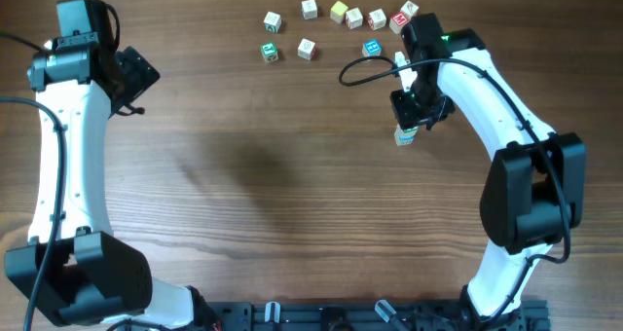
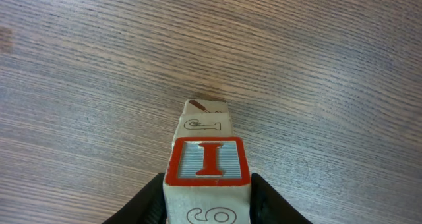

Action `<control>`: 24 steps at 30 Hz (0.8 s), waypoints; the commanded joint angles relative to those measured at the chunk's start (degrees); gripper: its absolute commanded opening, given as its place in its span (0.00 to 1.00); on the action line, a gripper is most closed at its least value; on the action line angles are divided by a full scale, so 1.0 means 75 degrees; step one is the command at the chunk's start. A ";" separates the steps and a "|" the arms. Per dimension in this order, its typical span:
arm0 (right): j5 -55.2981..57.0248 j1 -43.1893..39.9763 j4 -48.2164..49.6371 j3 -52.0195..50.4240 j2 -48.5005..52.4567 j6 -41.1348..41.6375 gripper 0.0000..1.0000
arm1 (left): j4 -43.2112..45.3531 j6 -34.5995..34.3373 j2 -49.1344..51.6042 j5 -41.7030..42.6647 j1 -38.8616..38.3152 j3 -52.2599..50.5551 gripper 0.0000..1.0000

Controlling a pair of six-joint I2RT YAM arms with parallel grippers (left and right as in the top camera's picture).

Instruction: Form a tower

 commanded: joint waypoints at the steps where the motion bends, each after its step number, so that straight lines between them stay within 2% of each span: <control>1: 0.0070 0.0020 -0.0015 -0.0020 -0.0015 0.0044 0.48 | -0.0006 -0.0128 0.0073 0.0012 0.0026 -0.0041 1.00; 2: 0.0012 0.0020 -0.0009 -0.0020 -0.0015 0.0052 0.58 | -0.0006 -0.0128 0.0073 0.0012 0.0026 -0.0041 1.00; 3: 0.0006 0.0020 -0.0003 -0.0020 -0.0015 0.0073 0.93 | -0.0006 -0.0128 0.0073 0.0012 0.0026 -0.0041 1.00; 4: 0.0006 0.0020 -0.0003 -0.0020 -0.0015 0.0076 1.00 | -0.0006 -0.0128 0.0073 0.0012 0.0026 -0.0041 1.00; 18: -0.0079 0.0020 0.0568 -0.0493 0.0076 0.0615 1.00 | -0.0006 -0.0128 0.0073 0.0012 0.0026 -0.0041 1.00; 24: -0.0154 0.0020 0.0574 -0.0493 0.0662 0.0737 0.96 | -0.0006 -0.0128 0.0073 0.0012 0.0026 -0.0041 1.00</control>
